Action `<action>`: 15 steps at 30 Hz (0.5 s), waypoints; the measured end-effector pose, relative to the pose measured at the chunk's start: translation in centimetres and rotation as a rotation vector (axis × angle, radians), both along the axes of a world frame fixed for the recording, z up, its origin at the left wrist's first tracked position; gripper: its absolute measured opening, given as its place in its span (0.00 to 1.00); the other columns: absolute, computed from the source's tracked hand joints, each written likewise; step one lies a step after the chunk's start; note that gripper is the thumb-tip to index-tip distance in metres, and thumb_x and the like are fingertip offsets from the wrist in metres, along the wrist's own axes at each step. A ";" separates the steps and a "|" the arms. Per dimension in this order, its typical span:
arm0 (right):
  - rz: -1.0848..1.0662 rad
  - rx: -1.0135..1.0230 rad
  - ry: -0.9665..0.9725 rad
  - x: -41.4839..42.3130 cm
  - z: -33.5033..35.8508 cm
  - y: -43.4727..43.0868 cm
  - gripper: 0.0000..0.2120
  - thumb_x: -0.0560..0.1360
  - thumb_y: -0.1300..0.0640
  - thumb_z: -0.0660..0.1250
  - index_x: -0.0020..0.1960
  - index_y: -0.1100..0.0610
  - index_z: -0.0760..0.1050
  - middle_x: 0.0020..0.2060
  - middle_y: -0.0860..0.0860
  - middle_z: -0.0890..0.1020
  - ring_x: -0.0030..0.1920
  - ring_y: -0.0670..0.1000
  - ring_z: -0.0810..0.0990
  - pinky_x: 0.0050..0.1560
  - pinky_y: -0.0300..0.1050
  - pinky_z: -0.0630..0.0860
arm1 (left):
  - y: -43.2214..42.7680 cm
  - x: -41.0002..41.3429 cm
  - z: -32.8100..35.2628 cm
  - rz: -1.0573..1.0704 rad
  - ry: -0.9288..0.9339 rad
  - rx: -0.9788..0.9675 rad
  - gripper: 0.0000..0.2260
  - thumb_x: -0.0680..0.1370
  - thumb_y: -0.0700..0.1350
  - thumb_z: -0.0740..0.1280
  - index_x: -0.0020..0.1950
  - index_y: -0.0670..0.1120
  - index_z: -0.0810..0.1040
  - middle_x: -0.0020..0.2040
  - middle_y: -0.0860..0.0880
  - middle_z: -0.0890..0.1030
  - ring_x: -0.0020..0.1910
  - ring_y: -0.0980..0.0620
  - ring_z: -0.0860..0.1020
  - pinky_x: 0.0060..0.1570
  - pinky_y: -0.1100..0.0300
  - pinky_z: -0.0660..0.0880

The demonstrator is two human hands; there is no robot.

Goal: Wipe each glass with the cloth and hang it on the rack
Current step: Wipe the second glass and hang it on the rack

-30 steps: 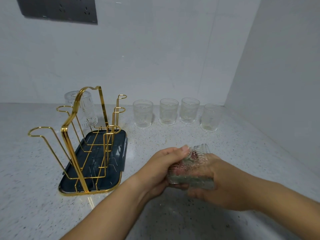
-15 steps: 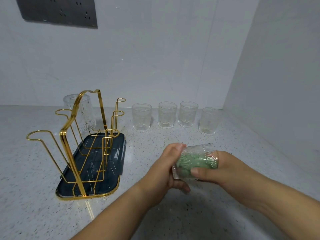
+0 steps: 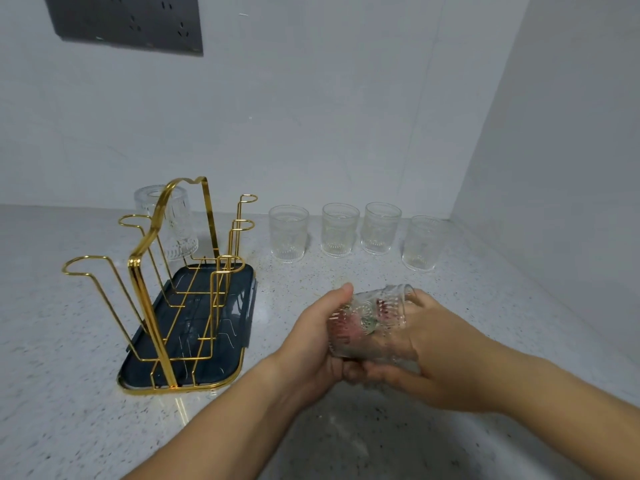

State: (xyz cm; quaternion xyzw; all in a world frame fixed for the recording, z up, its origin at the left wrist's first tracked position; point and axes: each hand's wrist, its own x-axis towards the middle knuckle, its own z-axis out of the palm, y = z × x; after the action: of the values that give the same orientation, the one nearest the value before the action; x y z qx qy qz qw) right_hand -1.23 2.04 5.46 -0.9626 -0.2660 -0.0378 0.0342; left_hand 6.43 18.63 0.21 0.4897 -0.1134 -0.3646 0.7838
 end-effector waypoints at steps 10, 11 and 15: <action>-0.271 1.153 0.542 -1.4 -1.6 1.2 0.08 0.76 0.58 0.72 0.55 0.57 0.83 0.48 0.64 0.84 0.47 0.60 0.84 0.54 0.49 0.78 | -0.2 -0.8 -0.8 0.237 -0.287 -0.036 0.16 0.71 0.60 0.72 0.43 0.49 0.77 0.39 0.47 0.80 0.40 0.48 0.79 0.44 0.53 0.75; -0.268 1.034 0.464 -1.4 -1.6 1.2 0.06 0.78 0.59 0.72 0.54 0.55 0.84 0.45 0.58 0.85 0.45 0.55 0.84 0.52 0.48 0.79 | -0.4 -0.7 -0.7 0.246 -0.249 -0.019 0.19 0.70 0.61 0.72 0.46 0.46 0.79 0.42 0.43 0.82 0.43 0.43 0.81 0.48 0.48 0.76; -0.112 0.434 0.104 -0.7 -1.4 0.7 0.07 0.81 0.49 0.67 0.54 0.45 0.83 0.49 0.37 0.85 0.54 0.38 0.80 0.58 0.36 0.73 | -0.3 -0.4 -0.6 0.109 -0.112 0.032 0.37 0.75 0.66 0.69 0.65 0.34 0.79 0.60 0.28 0.81 0.53 0.32 0.80 0.52 0.41 0.74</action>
State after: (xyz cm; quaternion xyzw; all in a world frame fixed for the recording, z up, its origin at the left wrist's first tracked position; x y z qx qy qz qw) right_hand -1.96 2.72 4.08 -0.9467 -0.1955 -0.0463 0.2519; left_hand 6.00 18.37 -0.36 0.5271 -0.1248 -0.2953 0.7870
